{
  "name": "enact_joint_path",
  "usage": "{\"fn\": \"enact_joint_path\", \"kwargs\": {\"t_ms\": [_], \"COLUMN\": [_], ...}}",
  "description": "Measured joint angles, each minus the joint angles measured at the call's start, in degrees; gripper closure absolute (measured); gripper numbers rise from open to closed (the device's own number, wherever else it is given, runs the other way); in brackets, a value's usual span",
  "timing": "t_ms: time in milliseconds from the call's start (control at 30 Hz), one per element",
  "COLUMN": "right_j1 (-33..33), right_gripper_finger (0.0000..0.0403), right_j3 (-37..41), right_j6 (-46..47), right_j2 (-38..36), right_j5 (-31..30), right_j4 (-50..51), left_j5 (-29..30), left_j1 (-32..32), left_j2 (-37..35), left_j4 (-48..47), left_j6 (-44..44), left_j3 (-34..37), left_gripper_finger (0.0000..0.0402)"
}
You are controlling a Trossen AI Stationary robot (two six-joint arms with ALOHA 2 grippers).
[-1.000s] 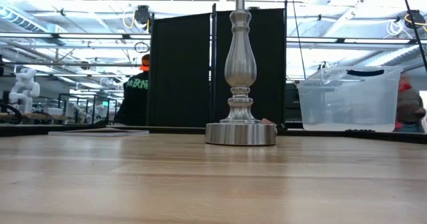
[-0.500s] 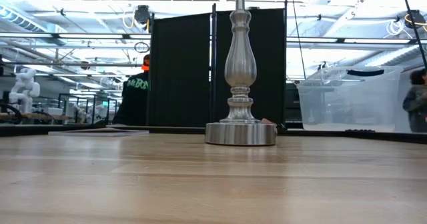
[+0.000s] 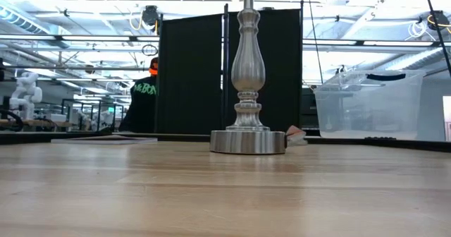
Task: Screw lightbulb
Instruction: Insert the lightbulb into the silver lamp
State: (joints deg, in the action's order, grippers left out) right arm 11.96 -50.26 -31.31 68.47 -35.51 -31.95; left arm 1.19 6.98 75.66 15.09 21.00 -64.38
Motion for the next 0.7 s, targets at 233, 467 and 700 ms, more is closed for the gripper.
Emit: {"fn": "enact_joint_path", "kwargs": {"t_ms": [233, 467, 700], "right_j1": [1.52, 1.82, -1.07], "right_gripper_finger": [0.0403, 0.0403, 0.0403], "right_j3": [0.00, 0.00, -0.04], "right_j6": [0.13, -1.27, -2.68], "right_j2": [-0.04, -0.07, -0.15], "right_j5": [-2.18, -6.99, -6.45], "right_j4": [1.54, 0.93, -1.67], "left_j5": [2.25, 2.44, -1.55], "left_j1": [-0.08, -0.31, -2.34], "left_j2": [-0.64, -2.71, -3.50], "left_j4": [-2.20, -3.27, -3.94], "left_j6": [0.52, 0.57, 0.96], "left_j3": [0.00, 0.00, 0.00], "left_gripper_finger": [0.0400, 0.0400, 0.0400]}}
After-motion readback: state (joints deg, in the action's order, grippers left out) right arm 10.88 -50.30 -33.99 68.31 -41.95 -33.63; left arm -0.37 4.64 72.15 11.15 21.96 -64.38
